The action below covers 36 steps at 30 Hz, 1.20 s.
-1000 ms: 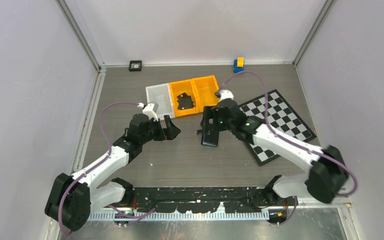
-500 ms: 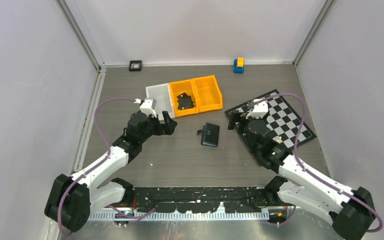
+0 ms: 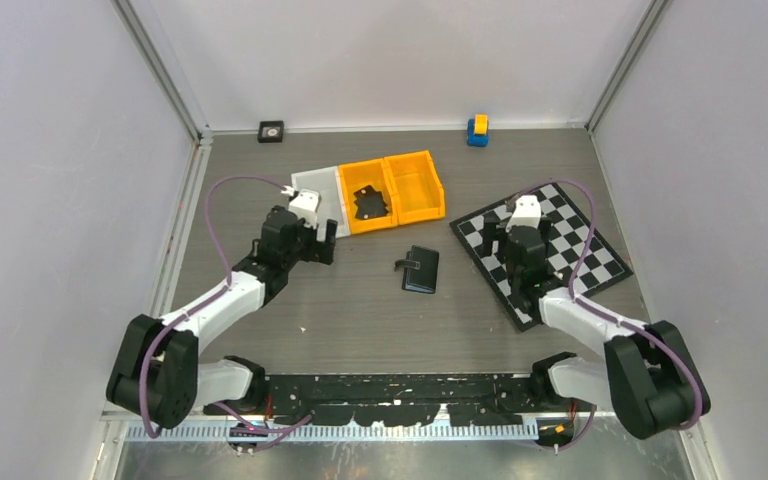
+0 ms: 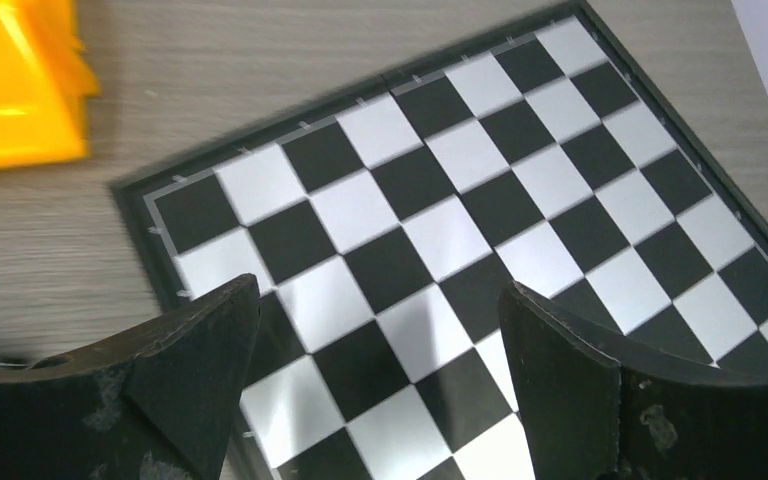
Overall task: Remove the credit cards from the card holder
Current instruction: Reset both arms
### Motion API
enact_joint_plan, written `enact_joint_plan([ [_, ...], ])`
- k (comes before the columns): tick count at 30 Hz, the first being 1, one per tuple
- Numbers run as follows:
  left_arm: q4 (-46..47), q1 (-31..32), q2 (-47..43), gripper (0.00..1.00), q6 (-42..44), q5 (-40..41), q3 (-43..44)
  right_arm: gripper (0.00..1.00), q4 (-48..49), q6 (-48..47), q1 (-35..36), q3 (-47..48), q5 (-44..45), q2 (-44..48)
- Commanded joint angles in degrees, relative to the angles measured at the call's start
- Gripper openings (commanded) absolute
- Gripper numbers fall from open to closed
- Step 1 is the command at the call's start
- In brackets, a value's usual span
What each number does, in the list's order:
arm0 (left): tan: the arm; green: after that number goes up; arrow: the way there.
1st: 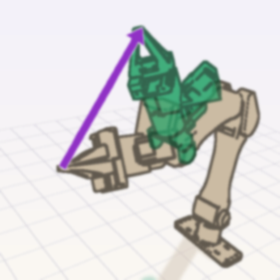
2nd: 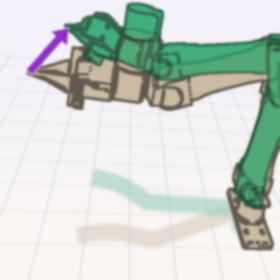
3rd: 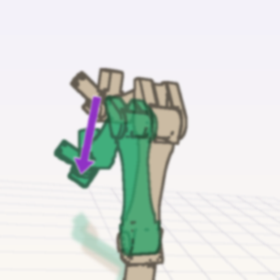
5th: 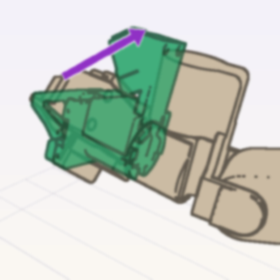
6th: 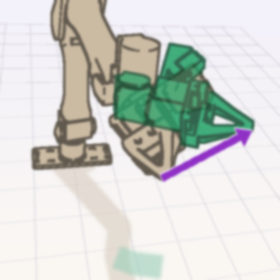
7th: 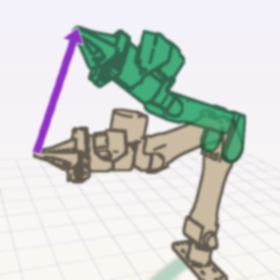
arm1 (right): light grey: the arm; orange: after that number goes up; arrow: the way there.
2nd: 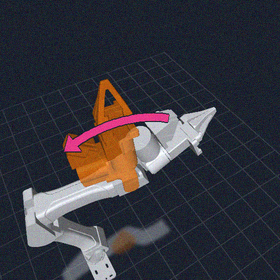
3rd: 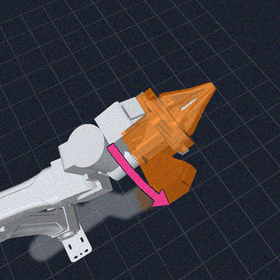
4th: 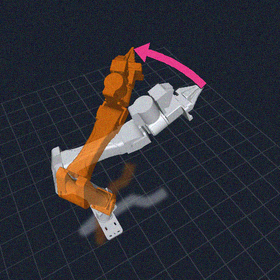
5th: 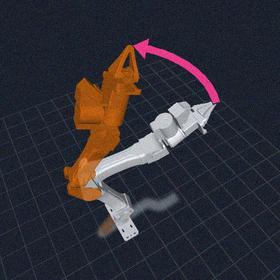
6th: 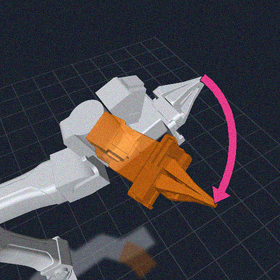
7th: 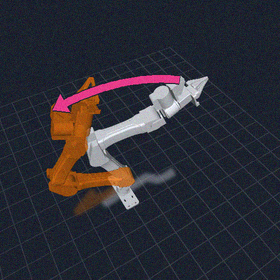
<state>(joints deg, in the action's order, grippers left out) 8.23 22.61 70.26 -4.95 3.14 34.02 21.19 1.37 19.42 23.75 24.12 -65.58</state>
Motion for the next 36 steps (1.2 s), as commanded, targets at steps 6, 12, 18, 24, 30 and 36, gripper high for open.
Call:
enact_joint_plan([
  [6,13.0,-6.9,1.2,1.00,5.8,8.7,-6.4,0.94,35.2,-3.8,-5.5,-8.7,4.7,-12.6],
  [12,22.2,-10.8,6.6,0.96,3.0,9.8,-9.1,0.95,49.2,-1.5,-6.9,-10.4,12.9,-22.5],
  [18,31.7,-11.6,6.0,0.97,3.8,13.3,-12.9,0.84,42.5,0.9,-9.7,-8.0,7.6,-21.6],
  [24,39.0,-11.6,8.4,0.94,7.8,13.9,-14.6,0.91,40.0,2.5,-12.1,-7.3,3.4,-21.3],
  [30,65.8,-14.3,20.7,0.97,8.1,9.4,-22.1,0.85,40.5,3.1,-14.5,-7.2,-3.1,-23.3],
  [36,49.4,-16.4,18.3,0.98,7.9,3.7,-15.2,0.82,39.1,3.6,-16.2,-6.3,-7.0,-23.7],
])
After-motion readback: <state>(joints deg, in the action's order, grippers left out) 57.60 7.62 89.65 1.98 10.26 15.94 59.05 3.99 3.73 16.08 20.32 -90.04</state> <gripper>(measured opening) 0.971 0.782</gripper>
